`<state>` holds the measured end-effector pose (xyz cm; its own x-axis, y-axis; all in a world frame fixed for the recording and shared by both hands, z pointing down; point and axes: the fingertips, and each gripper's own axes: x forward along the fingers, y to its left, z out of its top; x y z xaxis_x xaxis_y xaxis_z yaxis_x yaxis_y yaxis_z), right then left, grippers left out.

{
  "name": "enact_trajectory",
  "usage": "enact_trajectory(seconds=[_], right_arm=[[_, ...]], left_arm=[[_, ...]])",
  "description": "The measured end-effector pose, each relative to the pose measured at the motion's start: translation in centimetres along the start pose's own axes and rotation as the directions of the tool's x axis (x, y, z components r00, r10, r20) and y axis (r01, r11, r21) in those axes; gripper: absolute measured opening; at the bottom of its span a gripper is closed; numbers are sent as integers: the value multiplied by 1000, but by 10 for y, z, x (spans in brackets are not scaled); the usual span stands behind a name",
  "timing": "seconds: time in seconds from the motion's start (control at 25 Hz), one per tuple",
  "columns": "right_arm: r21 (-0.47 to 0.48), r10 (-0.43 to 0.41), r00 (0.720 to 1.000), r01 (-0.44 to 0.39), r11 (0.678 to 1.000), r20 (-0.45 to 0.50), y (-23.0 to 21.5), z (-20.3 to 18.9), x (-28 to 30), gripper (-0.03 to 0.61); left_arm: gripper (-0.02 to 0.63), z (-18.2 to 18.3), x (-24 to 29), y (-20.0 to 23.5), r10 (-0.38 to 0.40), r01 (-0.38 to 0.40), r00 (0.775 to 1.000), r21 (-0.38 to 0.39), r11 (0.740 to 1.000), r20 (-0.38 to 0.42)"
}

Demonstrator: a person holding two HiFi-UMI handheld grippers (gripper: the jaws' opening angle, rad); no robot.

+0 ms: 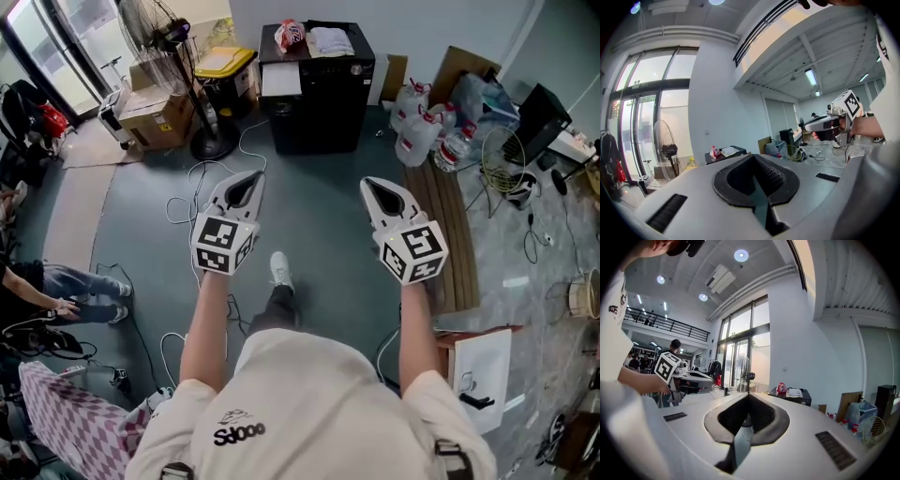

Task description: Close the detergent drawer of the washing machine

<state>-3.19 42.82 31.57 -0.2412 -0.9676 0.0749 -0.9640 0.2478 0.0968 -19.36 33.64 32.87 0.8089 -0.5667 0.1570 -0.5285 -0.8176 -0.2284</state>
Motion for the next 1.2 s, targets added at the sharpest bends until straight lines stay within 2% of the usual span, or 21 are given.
enact_trajectory(seconds=[0.24,0.4,0.64,1.0,1.2], right_arm=[[30,29,1000,-29,999,7,-45,-3,92,6],[-4,34,999,-34,999,-39,-72,-8,168,6],[-27,25,998,-26,999,-60,-124,-3,262,6],[-42,67,995,-70,997,-70,-174,-9,375,6],[-11,53,996,-53,999,-70,-205,-14,418,6]], left_arm=[[12,-17,81,71,4,-4,1000,6,1000,-9],[12,-27,136,132,18,-18,1000,-4,1000,-20],[12,-30,218,211,63,-64,997,-33,997,-33],[12,-56,316,293,85,-90,993,-58,994,-81],[12,-63,356,320,90,-96,992,-63,993,-90]])
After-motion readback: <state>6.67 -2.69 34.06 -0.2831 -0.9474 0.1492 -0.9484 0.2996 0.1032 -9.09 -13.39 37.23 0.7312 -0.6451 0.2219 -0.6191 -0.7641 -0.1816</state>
